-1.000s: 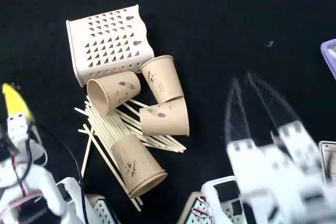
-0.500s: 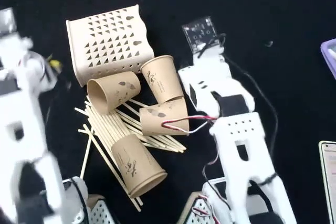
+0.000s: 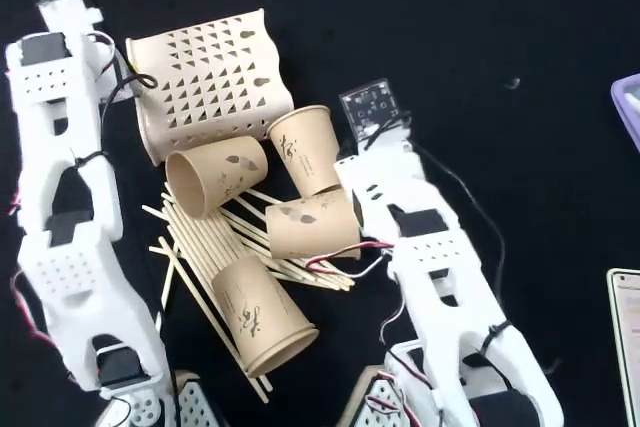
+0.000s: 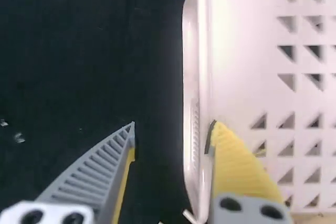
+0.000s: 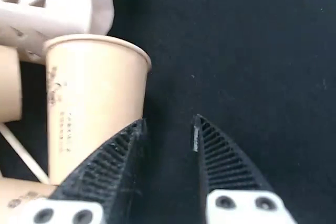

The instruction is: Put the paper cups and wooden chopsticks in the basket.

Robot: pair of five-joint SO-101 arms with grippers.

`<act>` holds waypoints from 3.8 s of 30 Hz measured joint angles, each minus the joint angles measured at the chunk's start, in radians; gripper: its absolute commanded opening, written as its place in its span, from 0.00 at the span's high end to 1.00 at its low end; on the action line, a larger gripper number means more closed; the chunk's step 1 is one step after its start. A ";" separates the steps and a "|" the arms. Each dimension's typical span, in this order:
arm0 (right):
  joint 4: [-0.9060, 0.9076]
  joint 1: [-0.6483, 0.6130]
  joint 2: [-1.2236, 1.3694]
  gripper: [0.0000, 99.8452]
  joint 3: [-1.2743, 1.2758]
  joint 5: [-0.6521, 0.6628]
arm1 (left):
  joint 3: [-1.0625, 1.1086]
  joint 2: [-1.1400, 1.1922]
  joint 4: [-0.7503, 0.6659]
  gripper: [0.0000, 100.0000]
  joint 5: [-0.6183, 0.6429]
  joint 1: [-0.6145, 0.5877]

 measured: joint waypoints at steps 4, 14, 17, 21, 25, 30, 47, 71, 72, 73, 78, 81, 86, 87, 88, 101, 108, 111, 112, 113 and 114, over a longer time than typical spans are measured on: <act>0.000 -0.005 0.000 0.85 0.000 0.000 | -0.103 0.084 0.043 0.78 0.000 -0.034; 0.000 -0.006 0.000 0.85 0.000 0.000 | -0.169 0.153 0.060 0.78 -0.071 -0.170; 0.000 -0.006 0.000 0.85 0.000 0.000 | -0.166 0.167 0.063 0.78 -0.083 -0.232; 0.000 -0.005 0.000 0.85 0.000 0.000 | -0.186 0.169 0.058 0.78 -0.084 -0.311; 0.000 -0.005 0.000 0.85 0.011 0.000 | -0.247 0.180 0.058 0.78 -0.084 -0.391; -0.003 -0.005 0.000 0.85 0.011 0.000 | -0.265 0.232 0.069 0.78 -0.084 -0.436; -0.008 -0.005 0.000 0.85 0.011 0.000 | -0.683 0.230 0.405 0.78 -0.009 -0.051; -0.008 -0.005 0.000 0.85 0.011 0.000 | -0.717 0.577 0.278 0.78 -0.069 -0.210; -0.008 -0.005 0.000 0.85 0.011 0.000 | -0.713 0.591 0.273 0.78 -0.074 -0.230; -0.008 -0.005 0.000 0.85 0.011 0.000 | -0.712 0.597 0.267 0.78 -0.075 -0.249; -0.008 -0.005 0.000 0.85 0.011 0.000 | -0.718 0.594 0.256 0.78 -0.075 -0.313; -0.008 -0.005 0.000 0.85 0.011 0.000 | -0.763 0.589 0.259 0.78 -0.075 -0.365; -0.008 -0.005 0.000 0.85 0.011 0.000 | -0.908 0.546 0.388 0.77 -0.075 -0.408; -0.008 -0.005 0.000 0.85 0.011 0.000 | -0.927 0.523 0.400 0.75 -0.075 -0.405; -0.008 -0.005 0.000 0.85 0.011 0.000 | -0.939 0.503 0.405 0.74 -0.072 -0.404; -0.008 -0.005 0.000 0.85 0.011 0.000 | -0.594 0.052 0.420 0.73 0.029 -0.377; -0.008 -0.005 0.000 0.85 0.011 0.000 | -0.192 -0.361 0.402 0.73 0.038 -0.181; -0.008 -0.005 0.000 0.85 0.011 0.000 | -0.092 -0.439 0.342 0.73 0.120 -0.114; -0.008 -0.005 0.000 0.85 0.011 0.000 | -0.066 -0.448 0.319 0.73 0.153 -0.104; -0.008 -0.005 0.000 0.85 0.011 0.000 | -0.037 -0.451 0.299 0.73 0.172 -0.103; -0.008 -0.005 0.000 0.85 0.011 0.000 | -0.005 -0.451 0.282 0.73 0.193 -0.103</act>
